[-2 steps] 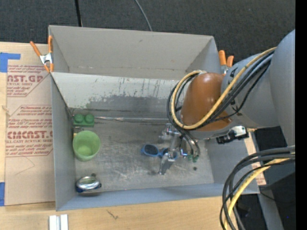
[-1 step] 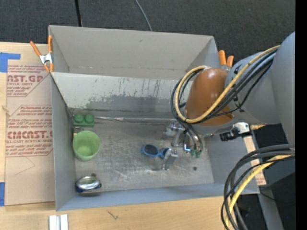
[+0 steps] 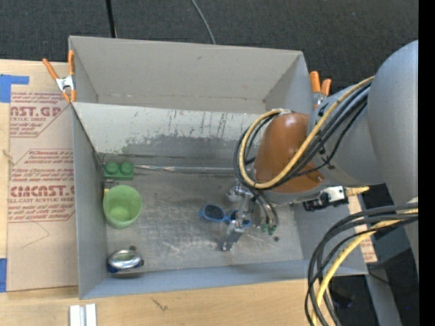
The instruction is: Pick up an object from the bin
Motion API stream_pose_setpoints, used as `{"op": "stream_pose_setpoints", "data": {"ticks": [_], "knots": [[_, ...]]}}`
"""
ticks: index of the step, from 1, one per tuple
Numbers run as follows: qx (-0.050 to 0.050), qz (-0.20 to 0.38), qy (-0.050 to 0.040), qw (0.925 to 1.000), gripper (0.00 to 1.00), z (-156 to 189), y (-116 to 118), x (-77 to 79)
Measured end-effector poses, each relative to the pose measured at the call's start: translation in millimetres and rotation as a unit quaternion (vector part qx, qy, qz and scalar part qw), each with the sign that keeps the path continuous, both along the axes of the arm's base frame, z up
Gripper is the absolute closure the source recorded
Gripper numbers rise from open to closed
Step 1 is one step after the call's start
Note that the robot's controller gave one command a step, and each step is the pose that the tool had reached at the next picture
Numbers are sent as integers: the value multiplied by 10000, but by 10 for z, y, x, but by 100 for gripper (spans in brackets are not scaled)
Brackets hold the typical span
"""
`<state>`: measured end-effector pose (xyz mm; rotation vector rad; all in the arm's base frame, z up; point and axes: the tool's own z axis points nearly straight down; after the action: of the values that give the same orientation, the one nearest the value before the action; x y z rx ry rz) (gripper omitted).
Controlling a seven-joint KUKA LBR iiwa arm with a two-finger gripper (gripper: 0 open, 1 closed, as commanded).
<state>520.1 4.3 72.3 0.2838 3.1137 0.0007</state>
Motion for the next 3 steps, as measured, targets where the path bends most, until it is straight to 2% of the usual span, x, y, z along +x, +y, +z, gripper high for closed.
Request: {"op": "stream_pose_setpoints", "data": {"ticks": [1,2,3], "knots": [[2,-3,31,10000,0,18,-3,24],[11,4,65,10000,100,30,6,16],[9,6,60,10000,100,298,12,22]]}}
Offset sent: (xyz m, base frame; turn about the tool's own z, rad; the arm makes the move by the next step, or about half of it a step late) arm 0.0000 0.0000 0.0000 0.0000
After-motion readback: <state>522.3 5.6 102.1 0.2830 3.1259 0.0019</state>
